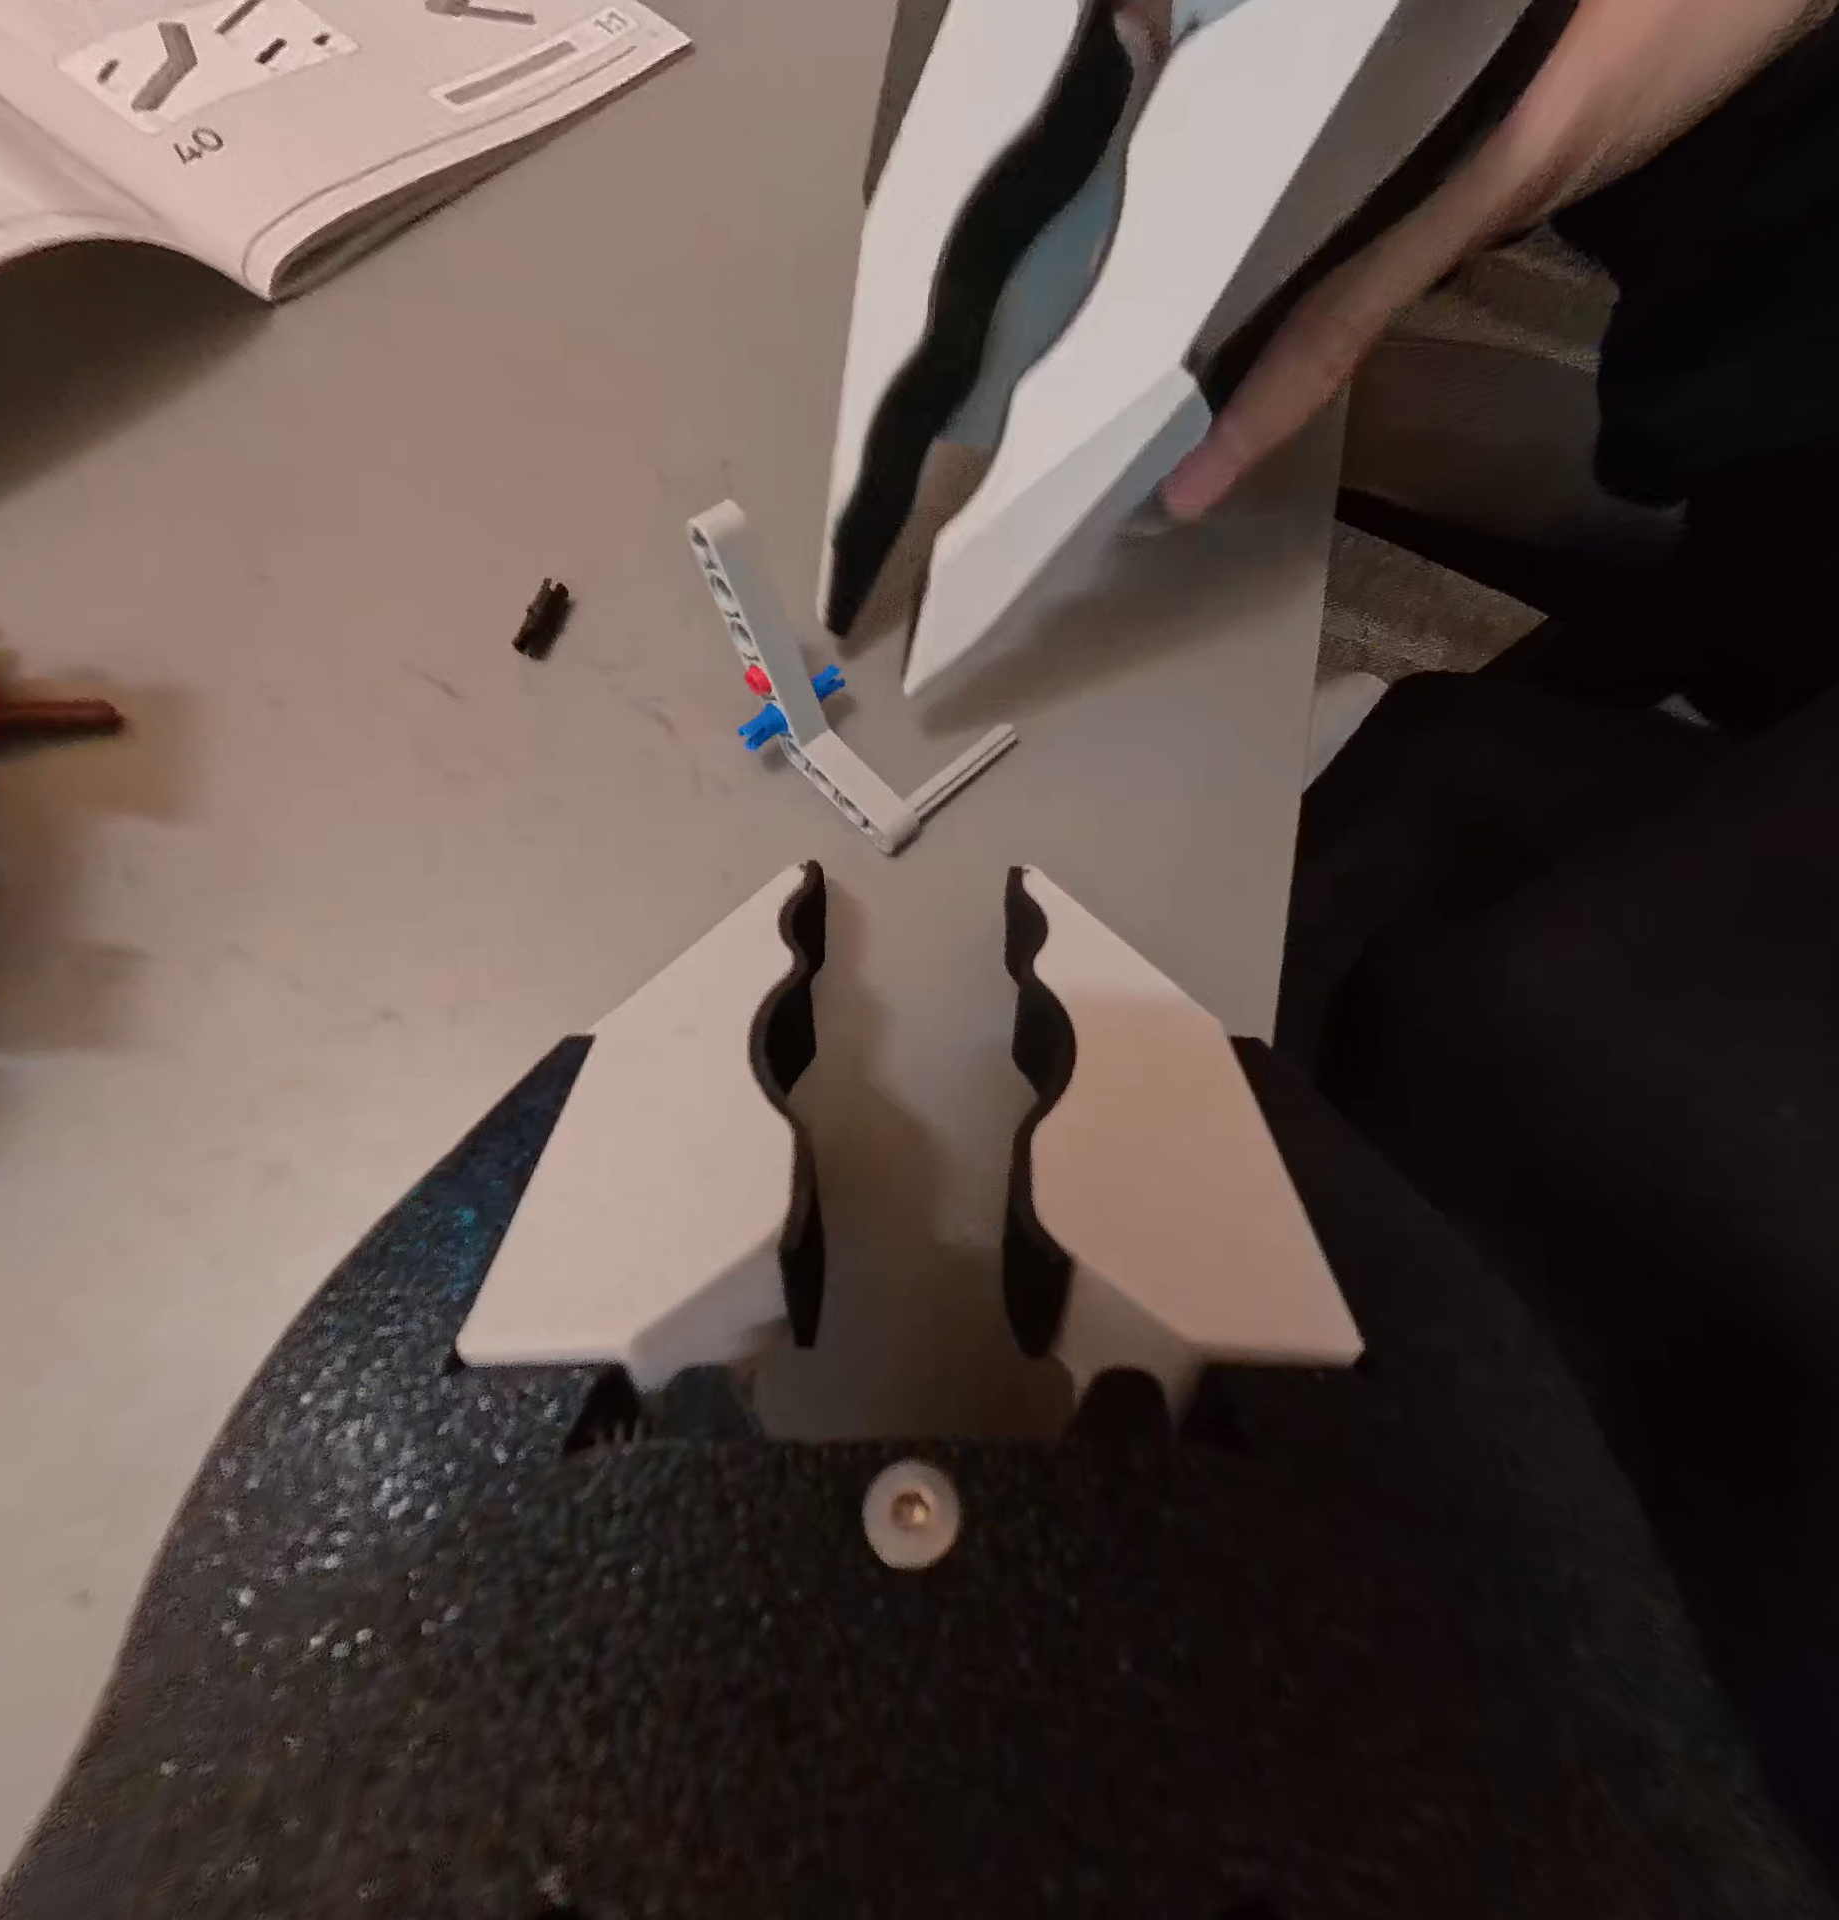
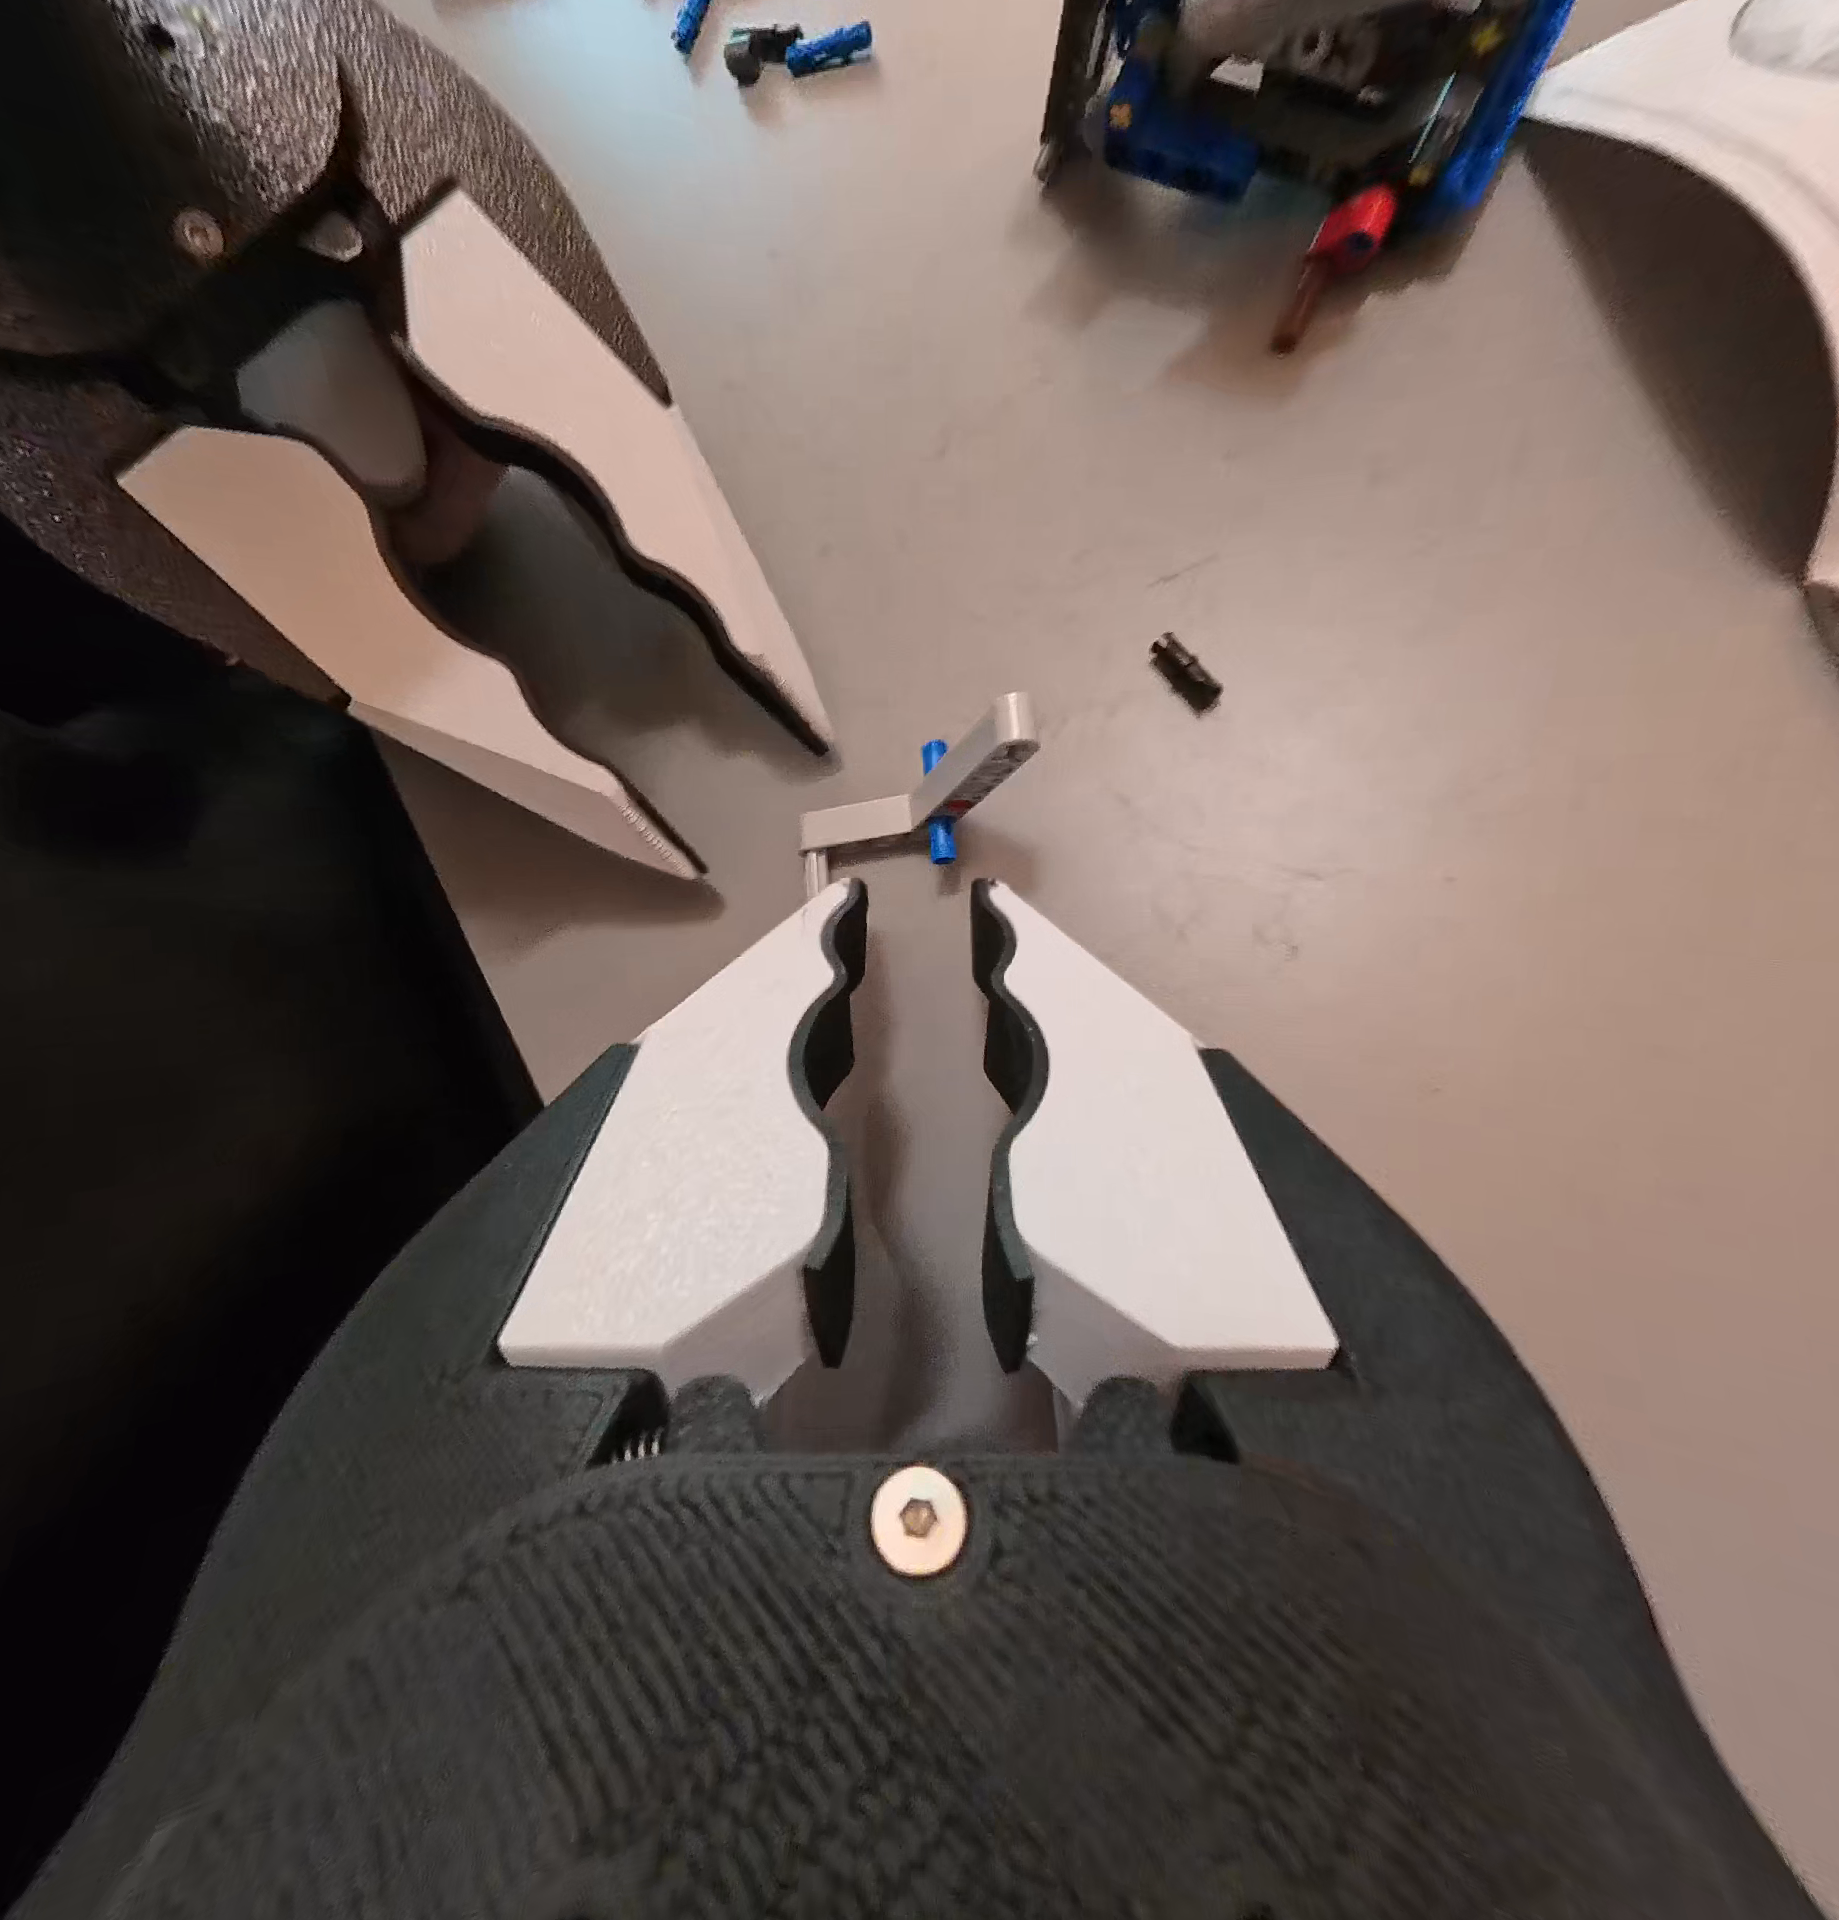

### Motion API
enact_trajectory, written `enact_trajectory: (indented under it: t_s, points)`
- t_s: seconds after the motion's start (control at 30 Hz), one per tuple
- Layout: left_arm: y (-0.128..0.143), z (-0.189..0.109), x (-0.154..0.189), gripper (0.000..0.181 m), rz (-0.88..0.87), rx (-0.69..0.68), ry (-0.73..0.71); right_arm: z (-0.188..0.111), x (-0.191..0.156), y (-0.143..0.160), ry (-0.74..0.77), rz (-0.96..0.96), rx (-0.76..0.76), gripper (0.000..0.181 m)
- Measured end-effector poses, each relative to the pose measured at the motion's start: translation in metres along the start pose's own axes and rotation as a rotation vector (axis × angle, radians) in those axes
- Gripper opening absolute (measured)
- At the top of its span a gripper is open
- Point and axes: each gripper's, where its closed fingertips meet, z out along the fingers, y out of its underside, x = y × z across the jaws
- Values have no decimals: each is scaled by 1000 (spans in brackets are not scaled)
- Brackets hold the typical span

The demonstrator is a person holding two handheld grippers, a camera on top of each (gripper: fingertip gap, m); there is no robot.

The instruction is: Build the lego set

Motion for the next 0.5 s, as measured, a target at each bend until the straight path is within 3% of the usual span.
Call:
enact_trajectory:
  t_s: [0.03, 0.17, 0.27, 0.5]
  points:
    - [-2, -1, -2, 31, 17, 3, -4, 3, -2, 2, 1, 1, -4, 19]
    - [-4, -4, 1, 24, 40, -24, 47, 8, -4, 1, -2, 62, 40, 10]
    - [-6, 1, 10, 36, 42, -25, 58, 12, -6, 1, -14, 112, 57, 0]
    - [-8, 15, -1, 31, 247, -23, -219, 15, -11, -2, -62, 170, 91, 0]
